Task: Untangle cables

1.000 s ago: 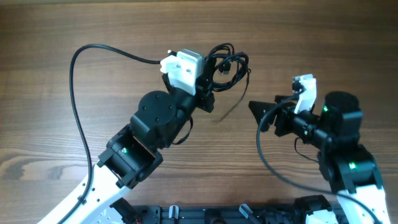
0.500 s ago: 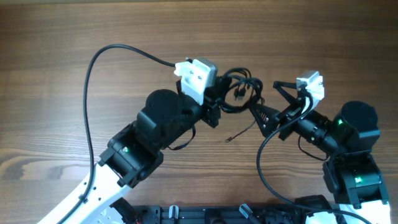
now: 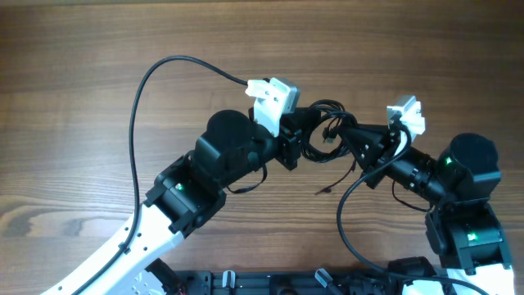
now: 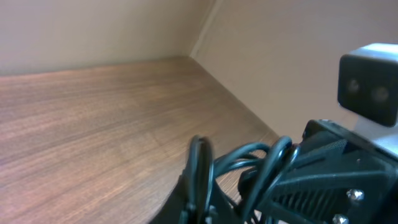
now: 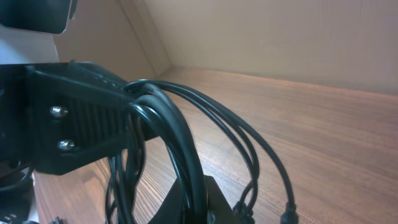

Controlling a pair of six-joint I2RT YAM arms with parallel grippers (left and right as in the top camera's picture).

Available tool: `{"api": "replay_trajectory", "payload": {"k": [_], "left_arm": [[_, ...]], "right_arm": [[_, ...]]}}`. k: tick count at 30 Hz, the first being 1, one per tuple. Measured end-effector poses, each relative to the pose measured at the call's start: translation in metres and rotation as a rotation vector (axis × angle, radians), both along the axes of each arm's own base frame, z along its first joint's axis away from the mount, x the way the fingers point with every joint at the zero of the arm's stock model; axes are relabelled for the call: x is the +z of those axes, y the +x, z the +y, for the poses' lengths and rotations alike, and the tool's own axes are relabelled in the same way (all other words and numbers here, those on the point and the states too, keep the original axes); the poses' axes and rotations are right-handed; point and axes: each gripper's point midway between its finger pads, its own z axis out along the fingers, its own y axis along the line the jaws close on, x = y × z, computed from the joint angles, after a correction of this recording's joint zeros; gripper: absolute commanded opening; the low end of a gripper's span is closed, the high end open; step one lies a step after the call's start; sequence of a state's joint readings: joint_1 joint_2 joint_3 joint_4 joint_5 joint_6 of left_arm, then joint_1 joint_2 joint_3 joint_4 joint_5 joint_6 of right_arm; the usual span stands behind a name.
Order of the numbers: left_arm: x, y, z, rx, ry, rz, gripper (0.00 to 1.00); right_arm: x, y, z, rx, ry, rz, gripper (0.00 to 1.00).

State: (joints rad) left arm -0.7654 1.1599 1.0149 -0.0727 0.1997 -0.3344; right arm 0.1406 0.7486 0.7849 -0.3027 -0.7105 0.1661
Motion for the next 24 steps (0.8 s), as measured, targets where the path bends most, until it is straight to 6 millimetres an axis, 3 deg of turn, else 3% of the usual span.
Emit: {"api": "replay_trajectory", "payload": {"k": [1, 3, 5, 7, 11, 14, 20, 24], "left_arm": [[0.001, 0.001, 0.000, 0.006, -0.006, 0.001, 0.23], [-0.002, 0.005, 0.004, 0.041, 0.005, 0.007, 0.42], [-0.011, 0.012, 0.013, 0.107, 0.036, 0.028, 0.56], [-0.018, 0.018, 0.025, 0.176, 0.073, 0.040, 0.62], [-0.005, 0.017, 0.042, 0.227, 0.110, -0.038, 0.59], [0.002, 0.002, 0.042, 0.128, 0.192, -0.149, 0.69], [-0.019, -0.031, 0.024, -0.159, 0.346, -0.273, 0.71], [-0.024, -0.042, 0.013, -0.279, 0.371, -0.337, 0.56]], "right_arm": [[-0.002, 0.000, 0.000, 0.000, -0.001, 0.008, 0.04], [-0.007, 0.000, -0.002, -0.018, 0.000, 0.044, 0.04], [-0.020, 0.003, -0.009, -0.078, -0.007, 0.117, 0.04], [-0.037, 0.007, -0.022, -0.178, -0.014, 0.209, 0.04], [-0.047, 0.016, -0.038, -0.309, 0.003, 0.280, 0.04], [-0.046, 0.019, -0.043, -0.360, 0.041, 0.308, 0.04], [-0.039, 0.019, -0.037, -0.340, 0.099, 0.320, 0.04], [-0.033, 0.014, -0.027, -0.268, 0.120, 0.315, 0.04]]}}
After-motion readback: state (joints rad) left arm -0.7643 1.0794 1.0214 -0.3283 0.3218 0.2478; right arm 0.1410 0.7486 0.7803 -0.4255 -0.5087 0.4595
